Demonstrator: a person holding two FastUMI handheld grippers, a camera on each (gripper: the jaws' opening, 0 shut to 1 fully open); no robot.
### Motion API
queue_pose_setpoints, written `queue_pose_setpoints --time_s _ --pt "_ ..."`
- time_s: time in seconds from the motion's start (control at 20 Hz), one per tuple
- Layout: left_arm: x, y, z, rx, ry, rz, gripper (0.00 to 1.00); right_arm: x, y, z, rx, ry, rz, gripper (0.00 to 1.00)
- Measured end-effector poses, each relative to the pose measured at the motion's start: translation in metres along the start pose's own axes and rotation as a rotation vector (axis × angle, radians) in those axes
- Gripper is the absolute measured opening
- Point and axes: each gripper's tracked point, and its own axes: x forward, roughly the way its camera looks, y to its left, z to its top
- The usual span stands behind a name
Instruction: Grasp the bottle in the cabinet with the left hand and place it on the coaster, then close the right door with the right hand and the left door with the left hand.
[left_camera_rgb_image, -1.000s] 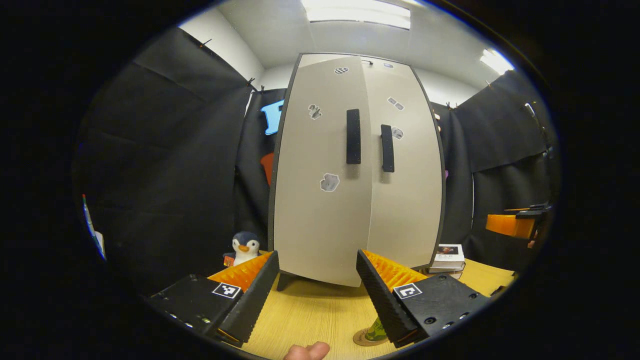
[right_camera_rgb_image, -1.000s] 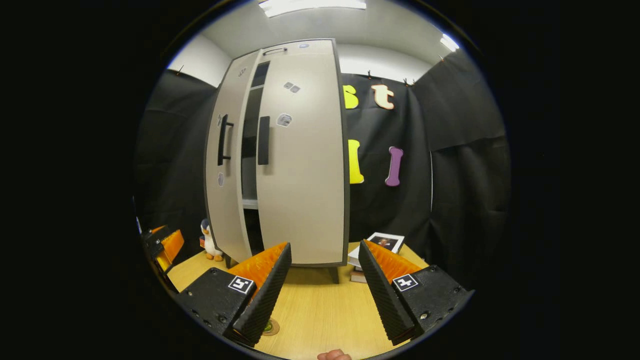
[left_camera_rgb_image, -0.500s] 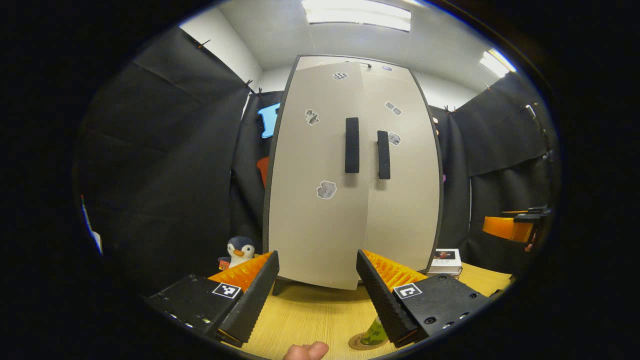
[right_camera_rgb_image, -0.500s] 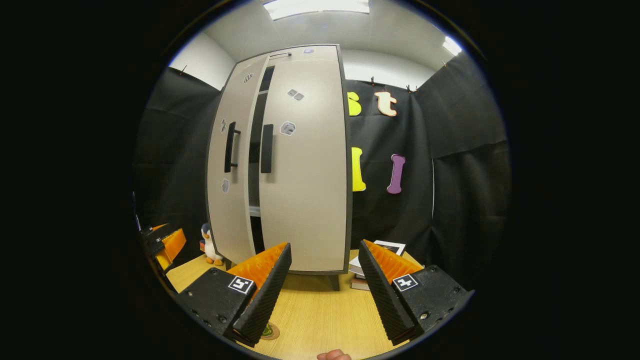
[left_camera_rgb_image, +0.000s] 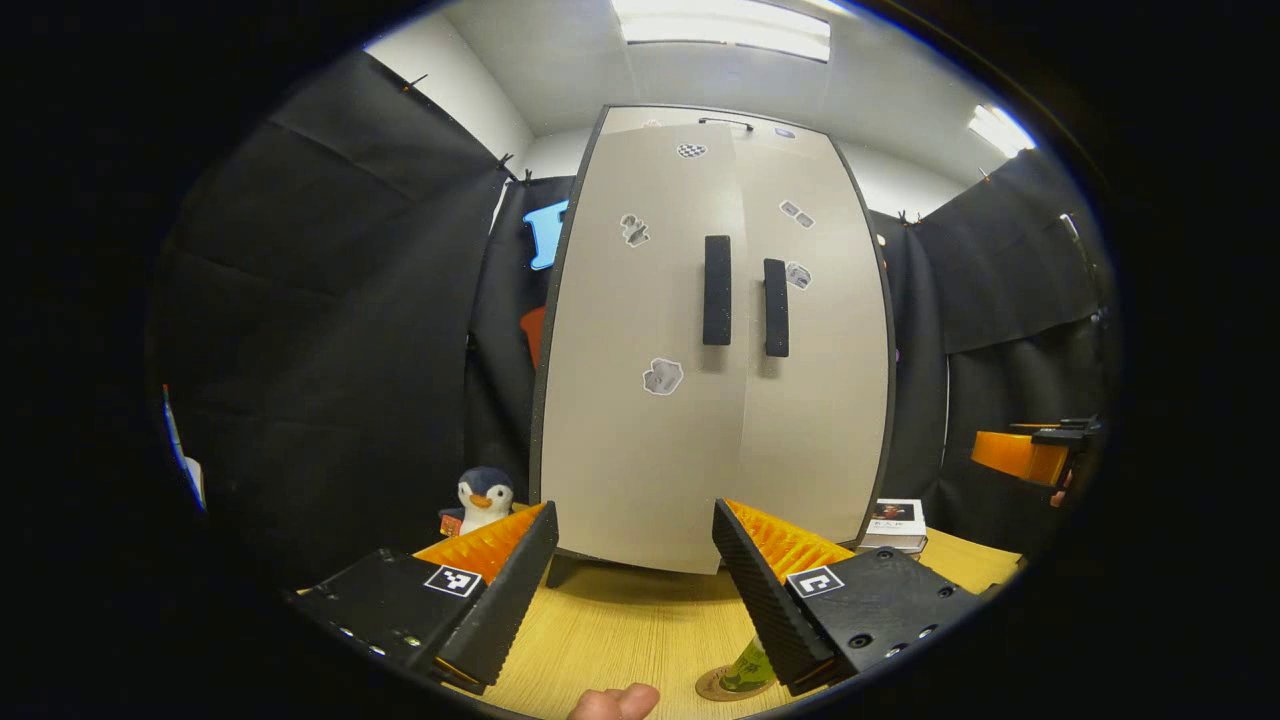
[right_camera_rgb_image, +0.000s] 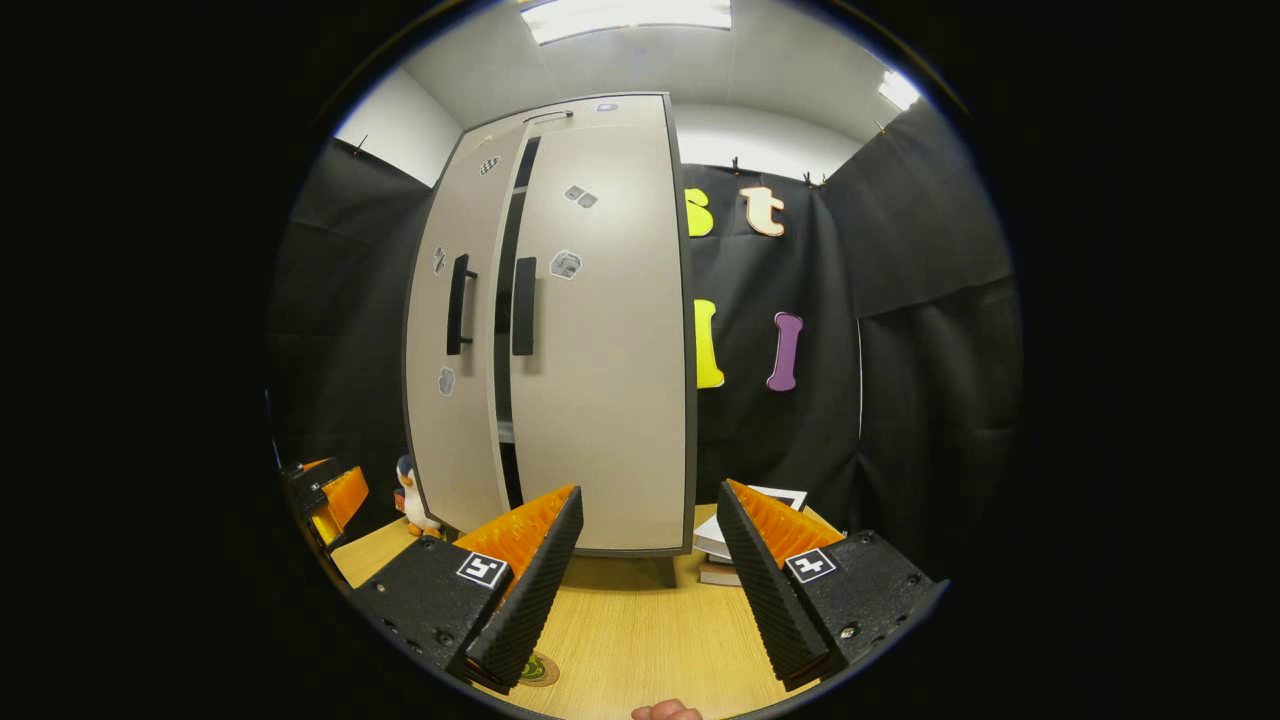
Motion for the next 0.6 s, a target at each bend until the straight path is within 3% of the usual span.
queue_pose_setpoints --time_s 0.2,0.25,0.3,0.6 --pt "0.0008 0.0018 -0.0036 -0.001 0.015 0.005 0.95 -0.0010 0.0033 -0.0030 0.006 0.013 0.016 0.83" --pt "0.0013 0.0013 -0.0028 0.001 0.014 0.005 1.00 -0.0012 0.0026 -0.0052 0.004 0.018 0.016 0.83" --pt "0.0015 0.0004 -0.0018 0.002 0.011 0.004 0.95 -0.0009 0.0027 -0.0066 0.001 0.023 0.016 0.83" --pt "0.0009 -0.0020 -0.0009 -0.008 0.013 0.002 0.95 -0.0022 0.0035 -0.0087 0.007 0.035 0.026 0.83"
